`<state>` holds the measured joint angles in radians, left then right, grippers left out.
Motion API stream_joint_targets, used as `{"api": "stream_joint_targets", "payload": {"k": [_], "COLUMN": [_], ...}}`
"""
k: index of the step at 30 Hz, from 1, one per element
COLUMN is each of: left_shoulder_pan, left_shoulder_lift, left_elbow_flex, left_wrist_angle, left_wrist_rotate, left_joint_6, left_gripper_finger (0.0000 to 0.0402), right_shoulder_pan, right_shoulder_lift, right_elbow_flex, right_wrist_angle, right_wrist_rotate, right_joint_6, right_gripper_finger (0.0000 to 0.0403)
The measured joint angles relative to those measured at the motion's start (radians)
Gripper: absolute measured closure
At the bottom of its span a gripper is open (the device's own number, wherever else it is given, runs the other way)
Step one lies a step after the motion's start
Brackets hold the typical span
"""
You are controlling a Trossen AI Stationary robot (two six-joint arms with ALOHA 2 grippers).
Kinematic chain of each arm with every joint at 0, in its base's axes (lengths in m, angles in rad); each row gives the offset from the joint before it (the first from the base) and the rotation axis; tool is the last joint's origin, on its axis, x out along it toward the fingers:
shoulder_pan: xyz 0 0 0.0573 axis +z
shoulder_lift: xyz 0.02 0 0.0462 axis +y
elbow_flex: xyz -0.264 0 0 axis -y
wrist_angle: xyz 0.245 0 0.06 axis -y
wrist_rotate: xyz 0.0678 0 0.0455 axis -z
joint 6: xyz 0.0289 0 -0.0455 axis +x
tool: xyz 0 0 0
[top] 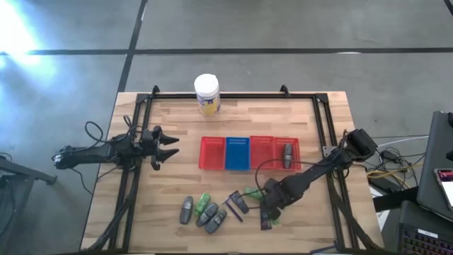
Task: Pick & Place Travel size toiletries
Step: Put the blue razor into the left red bin
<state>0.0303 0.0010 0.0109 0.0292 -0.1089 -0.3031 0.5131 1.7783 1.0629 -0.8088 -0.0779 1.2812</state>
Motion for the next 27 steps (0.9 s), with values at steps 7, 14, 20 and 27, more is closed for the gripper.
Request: {"api": "stream_joint_targets", "payload": {"k": [7, 14, 20, 27], "left_shoulder_pan": [0.000, 0.000, 0.001, 0.000], "left_shoulder_lift": [0.000, 0.000, 0.004, 0.010], "left_elbow_flex": [0.000, 0.000, 0.000, 0.000], "left_wrist_angle": [0.000, 0.002, 0.057, 0.152], "left_wrist_rotate": [0.000, 0.000, -0.005, -0.057], "left_joint_6": [0.000, 0.000, -0.050, -0.627], "left_gripper_finger": [0.0154, 0.0154, 0.0154, 0.0154], "right_shoulder_pan": [-0.028, -0.098, -0.176, -0.231], "right_shoulder_lift": [-0.132, -0.286, -0.383, -0.399], "right_elbow_flex": [-0.016, -0.009, 0.013, 0.061], "right_wrist_angle": [-0.106, -0.096, -0.069, -0.068], "right_wrist_rotate": [0.013, 0.022, 0.031, 0.056], "right_joint_6": [-0.051, -0.123, -0.175, -0.246], "right_gripper_finger": [0.0379, 0.0379, 0.0379, 0.0380]}}
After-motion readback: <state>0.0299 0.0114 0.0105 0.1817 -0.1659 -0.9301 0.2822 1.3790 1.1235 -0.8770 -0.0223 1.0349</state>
